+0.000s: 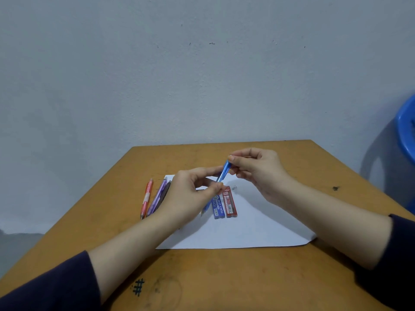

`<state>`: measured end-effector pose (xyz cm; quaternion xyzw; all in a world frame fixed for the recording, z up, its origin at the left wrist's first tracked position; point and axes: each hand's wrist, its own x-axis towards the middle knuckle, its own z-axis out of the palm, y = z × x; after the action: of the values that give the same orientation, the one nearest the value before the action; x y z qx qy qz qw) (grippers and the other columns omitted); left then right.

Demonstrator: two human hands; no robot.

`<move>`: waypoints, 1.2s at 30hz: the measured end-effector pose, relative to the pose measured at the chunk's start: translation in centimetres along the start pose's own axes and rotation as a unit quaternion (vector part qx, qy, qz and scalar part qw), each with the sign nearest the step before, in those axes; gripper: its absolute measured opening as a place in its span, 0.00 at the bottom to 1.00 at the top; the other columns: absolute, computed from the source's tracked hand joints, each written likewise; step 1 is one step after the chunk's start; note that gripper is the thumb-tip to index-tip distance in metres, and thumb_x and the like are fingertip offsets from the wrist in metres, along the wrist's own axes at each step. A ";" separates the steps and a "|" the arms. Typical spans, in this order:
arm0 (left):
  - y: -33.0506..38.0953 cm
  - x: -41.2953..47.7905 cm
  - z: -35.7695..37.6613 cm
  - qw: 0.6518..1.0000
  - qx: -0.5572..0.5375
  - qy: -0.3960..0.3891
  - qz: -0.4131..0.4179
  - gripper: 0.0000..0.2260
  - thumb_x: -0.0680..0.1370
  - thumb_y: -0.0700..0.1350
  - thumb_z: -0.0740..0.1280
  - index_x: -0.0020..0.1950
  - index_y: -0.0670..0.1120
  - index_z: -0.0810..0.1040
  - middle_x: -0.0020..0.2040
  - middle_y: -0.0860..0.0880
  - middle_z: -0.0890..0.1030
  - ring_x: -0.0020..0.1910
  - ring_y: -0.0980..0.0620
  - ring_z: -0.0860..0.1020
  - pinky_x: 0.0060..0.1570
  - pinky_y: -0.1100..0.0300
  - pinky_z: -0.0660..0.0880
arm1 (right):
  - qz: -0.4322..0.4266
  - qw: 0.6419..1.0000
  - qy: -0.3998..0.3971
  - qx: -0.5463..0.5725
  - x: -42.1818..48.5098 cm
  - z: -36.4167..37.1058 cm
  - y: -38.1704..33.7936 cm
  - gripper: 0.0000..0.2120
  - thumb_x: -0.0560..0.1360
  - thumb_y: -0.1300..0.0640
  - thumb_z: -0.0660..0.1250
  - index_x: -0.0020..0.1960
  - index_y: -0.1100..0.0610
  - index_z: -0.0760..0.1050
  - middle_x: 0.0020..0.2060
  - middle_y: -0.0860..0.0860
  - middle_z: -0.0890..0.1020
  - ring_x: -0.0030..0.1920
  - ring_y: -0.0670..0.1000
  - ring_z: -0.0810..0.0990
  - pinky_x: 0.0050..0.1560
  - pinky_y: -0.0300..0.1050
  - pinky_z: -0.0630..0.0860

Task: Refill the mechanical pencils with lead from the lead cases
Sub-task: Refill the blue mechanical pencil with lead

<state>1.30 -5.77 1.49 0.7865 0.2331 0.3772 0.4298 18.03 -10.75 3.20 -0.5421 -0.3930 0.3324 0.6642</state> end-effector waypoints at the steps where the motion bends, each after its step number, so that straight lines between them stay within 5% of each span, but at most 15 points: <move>1: -0.1 0.1 0.0 1.000 0.003 -0.006 -0.002 0.13 0.76 0.38 0.69 0.59 0.50 0.81 0.48 0.55 0.84 0.47 0.59 0.82 0.44 0.68 0.77 | 0.014 1.000 0.002 0.013 0.0 0.0 -0.2 0.03 0.71 0.67 0.71 0.43 0.63 0.78 0.34 0.58 0.82 0.31 0.50 0.79 0.33 0.37 0.75; 6: -0.8 0.6 -0.2 0.994 0.109 -0.013 0.006 0.11 0.79 0.45 0.65 0.60 0.52 0.80 0.57 0.59 0.80 0.55 0.63 0.77 0.53 0.68 0.74 | 0.059 0.998 0.020 -0.009 0.6 -1.0 -1.1 0.02 0.71 0.68 0.71 0.43 0.66 0.79 0.32 0.58 0.81 0.28 0.50 0.77 0.30 0.36 0.77; 14: -3.7 2.1 -1.8 0.918 0.379 -0.104 -0.050 0.24 0.81 0.54 0.58 0.76 0.49 0.62 0.77 0.53 0.58 0.76 0.56 0.54 0.71 0.61 0.52 | 0.158 0.966 0.002 -0.206 1.9 -3.2 -0.8 0.04 0.71 0.68 0.70 0.45 0.69 0.78 0.33 0.60 0.82 0.25 0.49 0.77 0.30 0.38 0.79; 18: -4.3 2.3 -1.8 0.903 0.398 -0.143 -0.080 0.26 0.82 0.56 0.55 0.78 0.47 0.57 0.79 0.52 0.52 0.77 0.55 0.50 0.73 0.57 0.50 | 0.197 0.939 -0.029 -0.279 1.4 -2.9 -0.7 0.04 0.73 0.69 0.69 0.47 0.70 0.79 0.28 0.56 0.82 0.24 0.49 0.78 0.30 0.40 0.79; 21: -4.4 2.3 -1.8 0.893 0.415 -0.155 -0.080 0.26 0.82 0.57 0.53 0.78 0.47 0.56 0.79 0.52 0.52 0.77 0.55 0.50 0.75 0.55 0.50 | 0.193 0.925 -0.045 -0.325 1.0 -2.4 -0.7 0.05 0.75 0.68 0.67 0.49 0.68 0.79 0.21 0.48 0.79 0.22 0.46 0.78 0.24 0.38 0.72; 27: -4.5 2.3 -1.8 0.879 0.438 -0.169 -0.079 0.27 0.82 0.58 0.52 0.78 0.48 0.56 0.79 0.51 0.53 0.77 0.54 0.51 0.75 0.54 0.50 | 0.178 0.908 -0.041 -0.376 0.2 -1.6 -0.8 0.06 0.76 0.66 0.66 0.50 0.66 0.80 0.19 0.50 0.77 0.17 0.42 0.73 0.15 0.30 0.59; 33: -4.5 2.4 -1.8 0.870 0.451 -0.180 -0.087 0.27 0.82 0.59 0.52 0.78 0.49 0.56 0.79 0.52 0.53 0.77 0.54 0.51 0.75 0.53 0.49 | 0.179 0.905 -0.042 -0.384 0.1 -1.3 -0.7 0.05 0.76 0.66 0.67 0.49 0.66 0.80 0.25 0.53 0.77 0.16 0.42 0.72 0.14 0.29 0.59; 36: -4.5 2.4 -1.8 0.869 0.452 -0.181 -0.086 0.26 0.82 0.58 0.52 0.78 0.49 0.56 0.79 0.52 0.53 0.77 0.53 0.51 0.75 0.53 0.49 | 0.172 0.901 -0.043 -0.396 0.6 -1.4 -0.1 0.05 0.75 0.64 0.68 0.47 0.65 0.81 0.25 0.52 0.79 0.21 0.44 0.75 0.22 0.30 0.67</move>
<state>1.15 -0.91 -0.75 0.9263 0.3628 0.0430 0.0922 19.55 -10.85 3.24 -0.8048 -0.4210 0.2809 0.3100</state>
